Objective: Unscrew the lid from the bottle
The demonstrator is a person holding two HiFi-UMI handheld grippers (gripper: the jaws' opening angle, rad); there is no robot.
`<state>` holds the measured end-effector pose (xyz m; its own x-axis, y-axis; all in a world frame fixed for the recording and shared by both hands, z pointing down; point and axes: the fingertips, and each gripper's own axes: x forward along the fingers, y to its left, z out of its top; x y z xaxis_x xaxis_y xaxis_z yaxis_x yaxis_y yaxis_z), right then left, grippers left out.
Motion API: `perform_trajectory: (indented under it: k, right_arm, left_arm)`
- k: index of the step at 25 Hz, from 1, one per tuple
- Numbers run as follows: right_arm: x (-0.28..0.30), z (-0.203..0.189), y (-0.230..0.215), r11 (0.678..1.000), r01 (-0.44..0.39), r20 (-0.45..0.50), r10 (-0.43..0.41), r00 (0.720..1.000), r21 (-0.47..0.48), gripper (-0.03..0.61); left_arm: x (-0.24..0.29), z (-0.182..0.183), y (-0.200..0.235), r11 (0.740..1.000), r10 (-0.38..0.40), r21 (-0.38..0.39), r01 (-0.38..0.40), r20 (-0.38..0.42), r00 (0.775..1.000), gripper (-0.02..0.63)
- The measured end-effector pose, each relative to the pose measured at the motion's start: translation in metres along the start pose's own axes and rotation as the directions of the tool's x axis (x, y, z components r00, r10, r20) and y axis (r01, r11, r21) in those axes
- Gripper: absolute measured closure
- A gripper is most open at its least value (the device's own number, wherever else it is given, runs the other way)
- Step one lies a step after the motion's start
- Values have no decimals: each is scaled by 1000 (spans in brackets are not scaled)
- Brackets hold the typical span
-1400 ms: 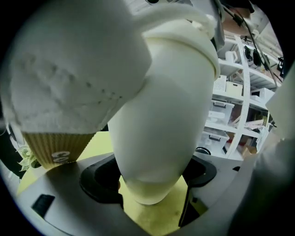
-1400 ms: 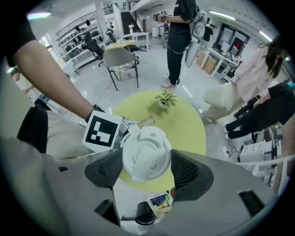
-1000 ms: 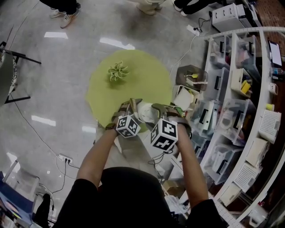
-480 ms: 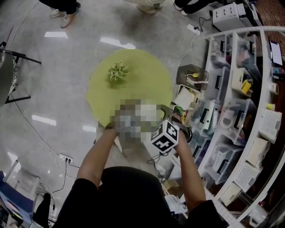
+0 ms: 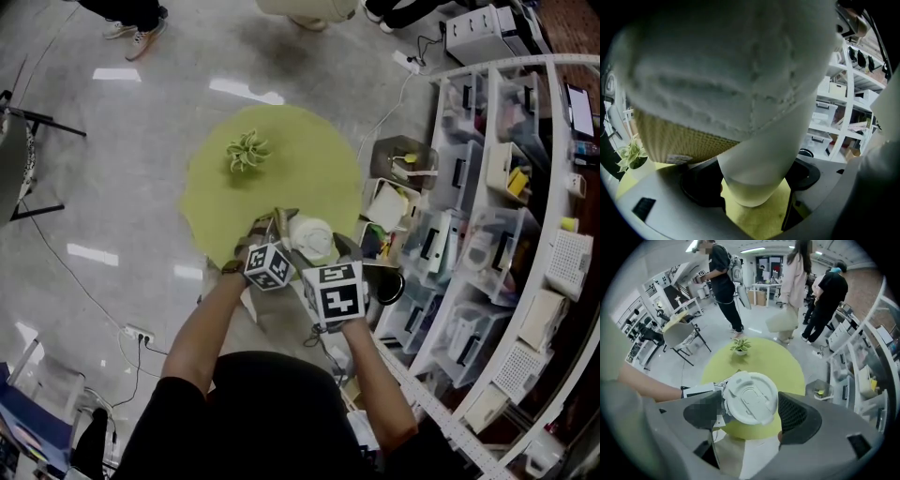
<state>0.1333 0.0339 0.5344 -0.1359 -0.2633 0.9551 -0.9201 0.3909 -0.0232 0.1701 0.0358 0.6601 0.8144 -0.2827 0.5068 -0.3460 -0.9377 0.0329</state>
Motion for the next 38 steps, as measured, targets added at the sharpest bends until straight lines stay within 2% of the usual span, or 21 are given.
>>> perform_trajectory:
  k: [3,6,10,15,17,19,22,31,38]
  right_arm:
    - [6,-2,-1,997,46,-7,-46,999,-55,232]
    - [6,-1,-1,993,44,-6,-44,999,-106,233]
    - [6,0,1,976,0,-36,-8,999,-216,235]
    - [7,0,3,926,-90,-103,55,993,-368,238]
    - [8,-1,5,883,-129,-139,74,988,-451,238]
    - [8,-2,7,826,-168,-179,82,980,-538,238]
    - [8,-4,10,752,-207,-224,82,971,-626,238]
    - [8,-9,12,552,-246,-226,105,968,-797,236]
    - [8,-13,13,437,-258,-245,86,966,-862,235]
  left_arm:
    - [1,-1,0,1000,1,0,-1,-1,1000,216]
    - [1,-1,1,1000,0,1,0,-1,1000,218]
    - [1,-1,0,1000,-3,2,3,-2,1000,218]
    - [0,-1,0,1000,-4,2,4,-3,1000,218]
    - [0,-1,0,1000,-4,3,4,-1,1000,218]
    - [0,-1,0,1000,-3,3,3,-2,1000,218]
    - [-1,-1,0,1000,-2,2,2,-3,1000,218]
    - [1,-2,0,1000,0,2,0,-4,1000,218]
    - [1,-2,1,1000,3,4,-3,-5,1000,219]
